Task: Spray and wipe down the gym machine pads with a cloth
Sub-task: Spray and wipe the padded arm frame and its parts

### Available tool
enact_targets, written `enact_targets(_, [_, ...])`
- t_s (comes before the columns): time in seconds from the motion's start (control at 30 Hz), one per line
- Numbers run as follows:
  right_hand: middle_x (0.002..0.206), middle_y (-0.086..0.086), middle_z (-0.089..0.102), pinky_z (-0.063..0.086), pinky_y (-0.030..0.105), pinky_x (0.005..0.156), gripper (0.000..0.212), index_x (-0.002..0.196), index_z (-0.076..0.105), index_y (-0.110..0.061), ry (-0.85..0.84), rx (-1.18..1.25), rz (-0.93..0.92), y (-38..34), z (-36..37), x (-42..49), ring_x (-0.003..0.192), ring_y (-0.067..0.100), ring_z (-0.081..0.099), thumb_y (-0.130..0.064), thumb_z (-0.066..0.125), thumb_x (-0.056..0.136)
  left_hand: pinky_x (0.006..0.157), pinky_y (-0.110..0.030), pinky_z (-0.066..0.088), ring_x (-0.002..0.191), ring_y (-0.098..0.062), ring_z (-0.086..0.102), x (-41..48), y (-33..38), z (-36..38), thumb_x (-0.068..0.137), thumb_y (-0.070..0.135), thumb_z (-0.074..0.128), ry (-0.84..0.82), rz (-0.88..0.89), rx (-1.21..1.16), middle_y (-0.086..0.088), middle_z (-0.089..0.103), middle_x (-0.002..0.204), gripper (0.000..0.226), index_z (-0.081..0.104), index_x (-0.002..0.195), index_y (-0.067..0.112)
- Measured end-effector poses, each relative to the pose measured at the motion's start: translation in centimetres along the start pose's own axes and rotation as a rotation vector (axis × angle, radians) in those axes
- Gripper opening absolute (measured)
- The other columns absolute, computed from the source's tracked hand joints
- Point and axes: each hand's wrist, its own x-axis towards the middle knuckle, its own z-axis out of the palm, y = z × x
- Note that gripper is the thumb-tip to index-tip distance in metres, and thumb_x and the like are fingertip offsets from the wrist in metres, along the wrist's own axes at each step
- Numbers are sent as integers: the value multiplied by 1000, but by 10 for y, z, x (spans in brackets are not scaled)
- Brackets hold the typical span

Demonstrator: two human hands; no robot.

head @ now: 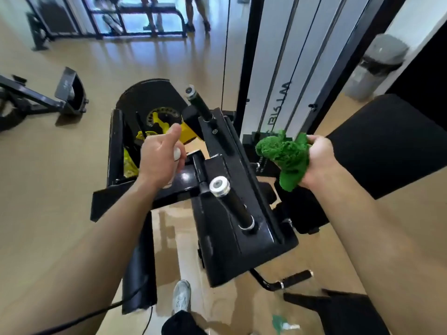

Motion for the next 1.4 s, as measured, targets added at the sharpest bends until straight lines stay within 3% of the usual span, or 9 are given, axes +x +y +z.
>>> enact_targets(0.2, [88,16,68,55,51,91,14,81,48,-10,-115,-89,44,-10,-78,-50,83,34,70,-6,40,70,63,-33,46,47,-17,54,-105,-1,31,101,52,42,137,-132,-14,-6,58,46,67,62,48,16])
enact_targets(0.37, [101,11,73,51,40,105,17,105,64,-4,-72,-90,84,14,-123,-66,100,24,71,-9,49,99,69,-34,43,50,-13,55,-182,-14,49,110,42,40,202,-239,98,-8,60,52,69,61,55,5])
enact_targets(0.6, [86,6,78,61,32,67,28,80,81,-12,-15,216,26,55,-164,-83,72,22,76,-26,58,73,64,-18,47,53,-9,59,-245,-32,74,91,63,36,-2,-131,133,-6,63,55,71,63,51,11])
enact_targets(0.7, [76,3,76,60,28,62,39,63,80,-17,80,229,-2,72,-174,-88,68,20,74,-29,54,89,59,-19,47,51,-9,57,-255,-27,93,89,61,39,-74,-128,51,-7,60,51,65,62,51,13])
enact_targets(0.9, [95,5,71,58,32,72,27,98,68,-18,148,233,32,102,-200,-98,85,22,68,-37,48,101,63,-31,48,51,-14,54,-276,-18,149,87,61,40,-221,-221,-46,-7,59,48,68,61,50,9])
enact_targets(1.0, [96,4,65,58,30,73,20,98,64,-16,103,218,19,107,-215,-96,85,19,65,-34,55,94,67,-32,48,53,-14,55,-281,-15,182,87,59,42,-151,-348,-99,-5,59,47,63,59,45,16])
enact_targets(1.1, [99,8,73,57,37,84,50,112,67,-16,67,140,21,100,-227,-83,97,25,69,-33,77,67,66,-33,47,55,-17,56,-284,-16,218,84,62,44,5,-462,-195,-6,59,50,63,60,50,12])
enact_targets(1.23, [87,6,75,59,32,73,42,84,80,-16,121,208,131,85,-241,-48,80,23,73,-35,45,97,63,-34,48,57,-18,57,-280,-21,267,82,66,41,180,-588,-257,-3,60,51,64,60,55,11])
enact_targets(1.4, [93,6,71,58,33,79,32,102,69,-15,78,75,238,52,-229,3,85,23,68,-35,45,97,60,-29,46,54,-20,56,-250,-18,320,84,60,43,451,-723,-319,-5,56,48,62,58,54,9])
